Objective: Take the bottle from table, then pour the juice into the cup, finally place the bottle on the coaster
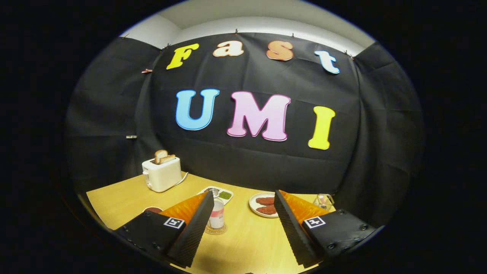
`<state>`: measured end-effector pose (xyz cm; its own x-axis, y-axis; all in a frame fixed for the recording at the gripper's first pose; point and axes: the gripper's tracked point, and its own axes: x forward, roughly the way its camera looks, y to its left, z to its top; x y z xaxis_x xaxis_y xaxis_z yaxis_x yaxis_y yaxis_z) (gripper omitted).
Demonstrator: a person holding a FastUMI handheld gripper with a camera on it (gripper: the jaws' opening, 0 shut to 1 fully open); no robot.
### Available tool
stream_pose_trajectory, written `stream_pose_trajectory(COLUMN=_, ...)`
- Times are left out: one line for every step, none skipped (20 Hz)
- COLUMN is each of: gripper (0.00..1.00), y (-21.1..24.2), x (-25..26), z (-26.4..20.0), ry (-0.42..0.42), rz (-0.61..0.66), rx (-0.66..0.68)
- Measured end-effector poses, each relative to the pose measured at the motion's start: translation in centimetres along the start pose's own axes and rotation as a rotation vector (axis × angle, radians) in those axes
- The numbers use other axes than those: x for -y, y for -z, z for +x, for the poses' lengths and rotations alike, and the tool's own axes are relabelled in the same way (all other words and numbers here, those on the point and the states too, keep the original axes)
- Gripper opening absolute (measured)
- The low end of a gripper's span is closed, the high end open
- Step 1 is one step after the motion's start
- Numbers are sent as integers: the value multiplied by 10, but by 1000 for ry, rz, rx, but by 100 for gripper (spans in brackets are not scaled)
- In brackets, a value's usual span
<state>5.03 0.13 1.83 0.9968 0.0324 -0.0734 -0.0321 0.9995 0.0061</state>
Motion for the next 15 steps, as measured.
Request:
stream_pose_trajectory(gripper=97, y=-5, x=8, z=-13, ry=23, rz=2, rx=4)
stream_pose_trajectory(gripper=97, y=-9, x=14, z=-25, ry=45, rz=-3, rx=9)
stream_pose_trajectory(gripper=97, y=-13, x=20, z=-36, ry=66, rz=-14, rx=15)
stream_pose_trajectory(gripper=97, y=-18, x=23, z=-49, ry=83, rz=-26, rx=17)
stream_pose_trajectory(gripper=97, y=-20, x=25, z=-59, ry=95, rz=-29, rx=14)
stream_pose_trajectory(gripper=97, y=-23, x=26, z=-72, ry=114, rz=-24, rx=10)
stream_pose_trajectory(gripper=97, y=-25, x=25, z=-80, ry=117, rz=-17, rx=11)
stream_pose_trajectory(gripper=97, y=-29, x=23, z=-90, ry=124, rz=-11, rx=16)
stream_pose_trajectory(gripper=97, y=-32, x=23, z=-96, ry=130, rz=-9, rx=17)
stream_pose_trajectory(gripper=97, y=-34, x=20, z=-102, ry=125, rz=-9, rx=16)
stream_pose_trajectory(gripper=97, y=-37, x=17, z=-107, ry=121, rz=-13, rx=18)
stream_pose_trajectory(gripper=97, y=-41, x=17, z=-107, ry=122, rz=-20, rx=24)
stream_pose_trajectory(gripper=97, y=-44, x=18, z=-106, ry=131, rz=-28, rx=28)
stream_pose_trajectory(gripper=97, y=-44, x=20, z=-104, ry=143, rz=-25, rx=28)
stream_pose_trajectory(gripper=97, y=-46, x=18, z=-100, ry=144, rz=-12, rx=30)
